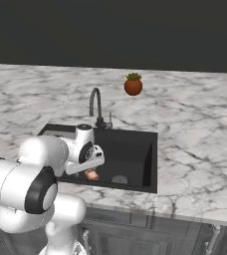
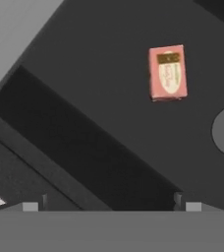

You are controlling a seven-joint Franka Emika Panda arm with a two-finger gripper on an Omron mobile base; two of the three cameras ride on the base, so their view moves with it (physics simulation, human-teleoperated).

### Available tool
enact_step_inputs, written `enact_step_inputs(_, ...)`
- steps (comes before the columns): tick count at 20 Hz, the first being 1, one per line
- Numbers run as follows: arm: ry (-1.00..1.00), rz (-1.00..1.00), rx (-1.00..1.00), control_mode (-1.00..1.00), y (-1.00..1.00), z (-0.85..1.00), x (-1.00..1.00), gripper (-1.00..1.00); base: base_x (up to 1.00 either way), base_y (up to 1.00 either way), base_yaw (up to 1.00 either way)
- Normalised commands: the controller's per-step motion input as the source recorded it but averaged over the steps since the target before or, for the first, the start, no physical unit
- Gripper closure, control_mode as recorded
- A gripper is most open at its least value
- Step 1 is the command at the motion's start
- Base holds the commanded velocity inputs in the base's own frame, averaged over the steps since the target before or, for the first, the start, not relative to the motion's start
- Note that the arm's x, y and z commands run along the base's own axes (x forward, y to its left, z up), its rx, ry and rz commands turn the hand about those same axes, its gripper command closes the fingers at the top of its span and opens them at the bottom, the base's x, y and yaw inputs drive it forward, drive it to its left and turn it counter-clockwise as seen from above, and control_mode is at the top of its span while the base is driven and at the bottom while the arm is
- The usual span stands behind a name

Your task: Pick up the bar soap and bar soap from the sink, and place them back in the cabinet, and close the cabinet door.

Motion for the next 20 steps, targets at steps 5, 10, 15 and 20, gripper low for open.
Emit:
enact_step_inputs(5, 0.0, 0.0, 0.0, -1.0, 0.0, -0.2, 0.01, -1.0, 0.0, 0.0, 0.0)
enact_step_inputs(10, 0.0, 0.0, 0.0, -1.0, 0.01, -0.15, 0.07, -1.0, 0.0, 0.0, 0.0)
enact_step_inputs(15, 0.0, 0.0, 0.0, -1.0, 0.05, -0.07, 0.15, -1.0, 0.0, 0.0, 0.0)
enact_step_inputs(20, 0.0, 0.0, 0.0, -1.0, 0.06, -0.1, 0.15, -1.0, 0.0, 0.0, 0.0)
